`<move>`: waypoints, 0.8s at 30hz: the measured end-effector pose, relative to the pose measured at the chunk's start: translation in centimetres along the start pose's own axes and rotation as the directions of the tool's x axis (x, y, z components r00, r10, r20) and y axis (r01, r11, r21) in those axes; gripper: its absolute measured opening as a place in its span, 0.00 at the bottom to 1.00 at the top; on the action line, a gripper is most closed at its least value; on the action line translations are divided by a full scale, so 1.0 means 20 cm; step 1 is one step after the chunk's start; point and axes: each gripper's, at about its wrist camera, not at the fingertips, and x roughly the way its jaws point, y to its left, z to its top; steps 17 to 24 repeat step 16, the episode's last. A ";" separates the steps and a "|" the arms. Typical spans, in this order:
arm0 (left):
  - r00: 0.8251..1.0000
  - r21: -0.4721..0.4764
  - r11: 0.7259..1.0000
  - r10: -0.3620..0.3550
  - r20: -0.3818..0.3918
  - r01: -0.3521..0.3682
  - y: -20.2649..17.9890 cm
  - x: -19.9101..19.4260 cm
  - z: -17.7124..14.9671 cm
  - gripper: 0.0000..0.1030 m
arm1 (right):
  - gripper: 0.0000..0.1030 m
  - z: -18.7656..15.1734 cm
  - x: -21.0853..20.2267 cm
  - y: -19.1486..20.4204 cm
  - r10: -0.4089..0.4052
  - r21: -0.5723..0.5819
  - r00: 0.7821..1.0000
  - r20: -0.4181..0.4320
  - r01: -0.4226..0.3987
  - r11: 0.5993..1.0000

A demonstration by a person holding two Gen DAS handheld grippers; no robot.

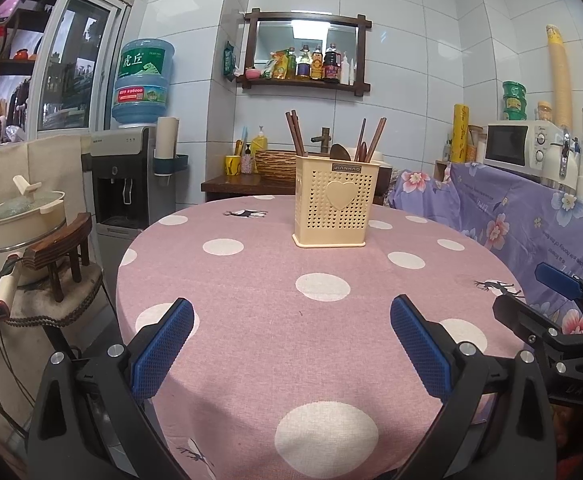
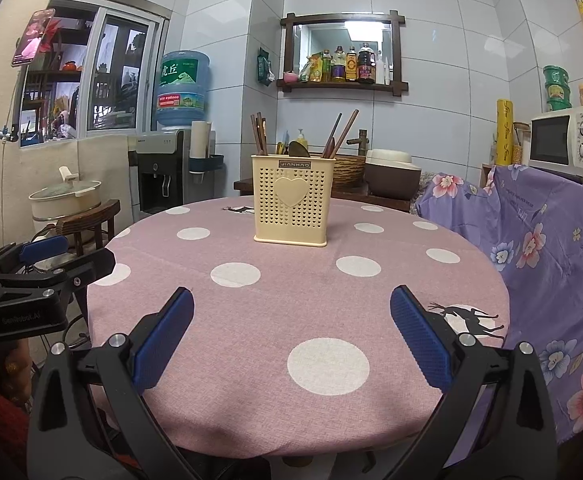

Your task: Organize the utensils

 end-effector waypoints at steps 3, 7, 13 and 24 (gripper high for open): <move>1.000 -0.005 1.000 -0.002 0.004 0.002 0.00 -0.01 0.01 0.95 | 0.94 0.00 0.00 0.00 -0.001 0.001 1.000 -0.001 0.001 1.000; 1.000 -0.003 1.000 0.001 0.004 -0.001 0.00 -0.01 0.01 0.95 | 0.94 -0.01 0.01 0.00 0.000 0.005 1.000 -0.006 0.000 1.000; 1.000 0.000 1.000 0.004 -0.003 -0.004 0.01 -0.01 0.01 0.95 | 0.94 -0.01 0.01 0.00 0.001 0.005 1.000 -0.009 -0.001 1.000; 1.000 0.001 1.000 0.004 -0.004 -0.004 0.01 -0.01 0.01 0.95 | 0.94 -0.01 0.01 0.00 0.003 0.006 1.000 -0.010 -0.003 1.000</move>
